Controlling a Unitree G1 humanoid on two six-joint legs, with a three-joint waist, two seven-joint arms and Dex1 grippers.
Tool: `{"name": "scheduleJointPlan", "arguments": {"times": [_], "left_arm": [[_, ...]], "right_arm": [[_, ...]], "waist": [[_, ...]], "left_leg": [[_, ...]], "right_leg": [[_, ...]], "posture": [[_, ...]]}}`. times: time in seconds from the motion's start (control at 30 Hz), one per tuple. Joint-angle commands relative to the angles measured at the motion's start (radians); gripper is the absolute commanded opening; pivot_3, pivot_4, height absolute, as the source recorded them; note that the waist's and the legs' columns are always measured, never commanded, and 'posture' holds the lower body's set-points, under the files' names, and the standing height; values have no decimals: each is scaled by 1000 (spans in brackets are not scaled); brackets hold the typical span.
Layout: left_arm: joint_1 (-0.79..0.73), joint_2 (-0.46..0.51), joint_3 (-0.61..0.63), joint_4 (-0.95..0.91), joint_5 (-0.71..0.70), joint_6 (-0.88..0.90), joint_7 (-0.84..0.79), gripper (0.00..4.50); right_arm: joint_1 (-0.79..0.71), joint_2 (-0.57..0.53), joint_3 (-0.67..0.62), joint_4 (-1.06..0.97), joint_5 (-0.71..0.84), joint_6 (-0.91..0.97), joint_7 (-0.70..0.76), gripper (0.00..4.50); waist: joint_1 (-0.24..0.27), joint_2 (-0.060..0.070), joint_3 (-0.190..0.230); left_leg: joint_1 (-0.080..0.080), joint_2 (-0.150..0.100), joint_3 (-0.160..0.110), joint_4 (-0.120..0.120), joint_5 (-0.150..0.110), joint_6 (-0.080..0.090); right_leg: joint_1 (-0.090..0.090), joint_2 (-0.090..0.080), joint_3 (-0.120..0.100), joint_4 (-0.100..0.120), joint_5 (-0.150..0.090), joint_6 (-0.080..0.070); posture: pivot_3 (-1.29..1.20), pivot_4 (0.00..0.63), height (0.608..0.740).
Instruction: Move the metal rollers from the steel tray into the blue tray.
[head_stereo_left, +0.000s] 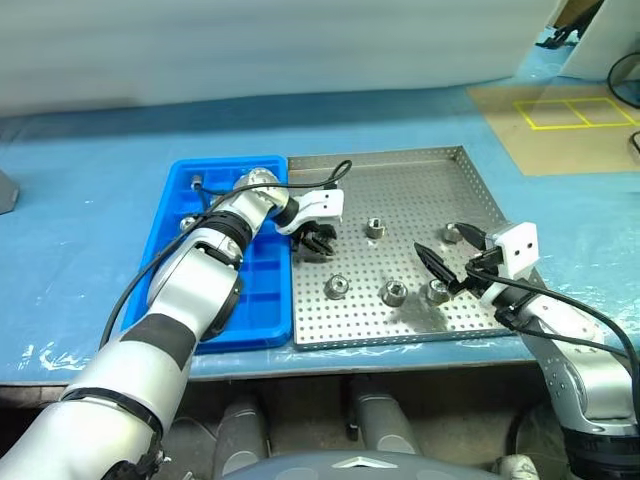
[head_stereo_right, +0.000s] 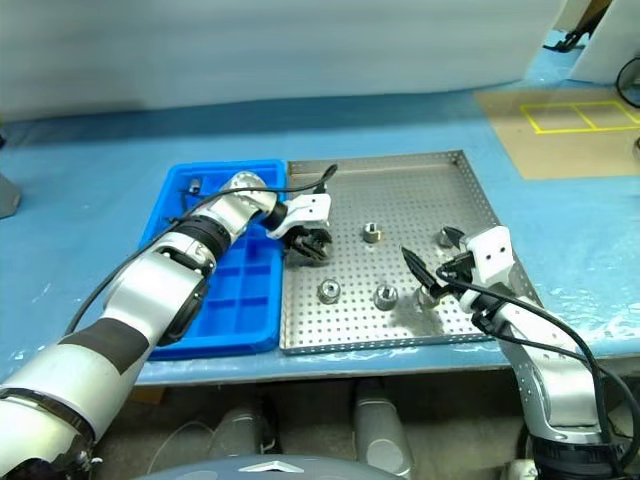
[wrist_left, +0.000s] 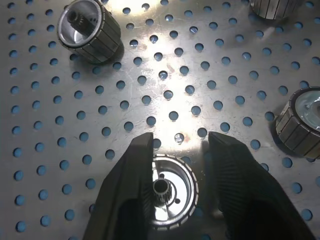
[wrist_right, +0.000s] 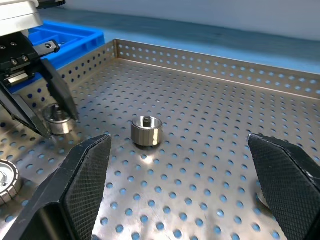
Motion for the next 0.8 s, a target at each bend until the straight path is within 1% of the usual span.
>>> {"name": "scheduleJointPlan", "arguments": {"times": [0.03, 0.1, 0.3, 0.4, 0.63, 0.7, 0.8], "left_arm": [[0, 16, 0, 3, 15, -4, -10, 772], [0, 22, 0, 3, 20, -9, 0, 44], [-25, 34, 42, -5, -3, -18, 57, 14], [-47, 40, 68, -18, -24, -30, 31, 534], [-95, 75, 55, -32, -2, -58, -38, 2892], [-100, 93, 40, -25, 16, -55, -56, 2892], [-98, 120, 7, -18, 55, -72, -63, 2892]], "right_arm": [[6, 1, -39, -51, 21, -7, -8, 4500], [8, 1, -42, -52, 22, -8, -8, 4500], [-4, -2, -37, -32, 26, -12, 7, 4500], [-13, -2, -29, -24, 25, -13, 16, 4500], [-38, 10, -3, 0, 10, -18, 18, 4500], [-42, 15, 7, 8, -2, -22, 14, 4500], [-44, 25, 14, 15, -9, -28, 12, 4500]], "waist": [[-16, 0, 0], [-36, 0, 0], [-68, 0, 0], [-75, 0, 0], [-84, 0, 0], [-86, 0, 0], [-90, 0, 0]], "left_leg": [[0, 0, 0, 0, 0, 0], [-1, 0, -1, 0, 0, 1], [-3, -1, -2, 0, 0, 1], [-3, -1, -2, 0, 0, 1], [-4, -1, -3, 0, 0, 1], [-4, -1, -3, 0, 0, 1], [-4, 0, -3, 0, 0, 1]], "right_leg": [[0, 0, 0, 0, 0, 0], [0, 0, -2, 0, 0, 0], [-1, 1, -3, -1, -1, 1], [-1, 0, -3, -1, -1, 1], [-1, 0, -4, -1, -1, 1], [-1, 0, -4, -1, -1, 1], [-1, 0, -4, -1, 2, -3]], "posture": [[-661, 150, 740], [-656, 150, 740], [-629, 150, 740], [-618, 150, 740], [-592, 150, 740], [-594, 150, 740], [-600, 150, 740]]}}
